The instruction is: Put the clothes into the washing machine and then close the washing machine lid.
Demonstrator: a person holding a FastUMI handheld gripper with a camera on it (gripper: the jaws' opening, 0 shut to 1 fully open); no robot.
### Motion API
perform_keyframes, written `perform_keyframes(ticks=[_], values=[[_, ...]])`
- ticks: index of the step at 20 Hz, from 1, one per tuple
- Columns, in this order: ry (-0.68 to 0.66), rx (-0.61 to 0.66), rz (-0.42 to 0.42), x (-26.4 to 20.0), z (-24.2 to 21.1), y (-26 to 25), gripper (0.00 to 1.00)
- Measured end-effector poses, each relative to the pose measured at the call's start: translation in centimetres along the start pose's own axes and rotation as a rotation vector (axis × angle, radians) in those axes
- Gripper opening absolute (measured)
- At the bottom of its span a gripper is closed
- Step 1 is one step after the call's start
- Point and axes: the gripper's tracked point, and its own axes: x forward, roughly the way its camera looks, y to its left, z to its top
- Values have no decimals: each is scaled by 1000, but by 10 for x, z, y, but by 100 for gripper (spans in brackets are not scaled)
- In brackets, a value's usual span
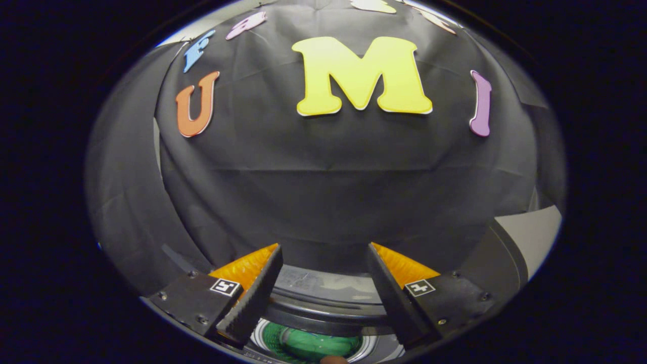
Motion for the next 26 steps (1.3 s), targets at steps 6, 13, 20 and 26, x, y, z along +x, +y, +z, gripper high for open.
perform_keyframes(ticks=[6, 13, 20, 26], values=[[70, -64, 45, -46, -50, 17, 100], [-25, -117, 121, -123, -39, 36, 100], [-197, -91, 77, -284, -12, 2, 100], [-216, 12, -88, -445, -30, -70, 100]])
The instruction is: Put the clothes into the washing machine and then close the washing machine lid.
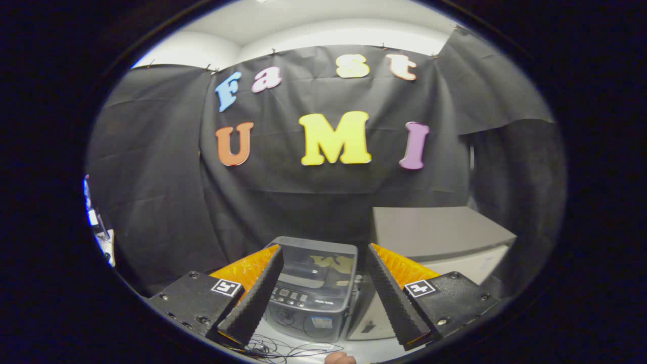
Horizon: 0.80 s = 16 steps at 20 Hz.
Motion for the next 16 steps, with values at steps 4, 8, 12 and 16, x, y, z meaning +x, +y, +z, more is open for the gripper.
perform_keyframes(ticks=[4, 8, 12, 16], values=[[-22, 45, -120, -87, 7, -52, 100], [-42, 61, -204, -148, 6, -97, 100], [-54, 53, -241, -184, 2, -125, 100], [-55, 18, -233, -203, -2, -141, 100]])
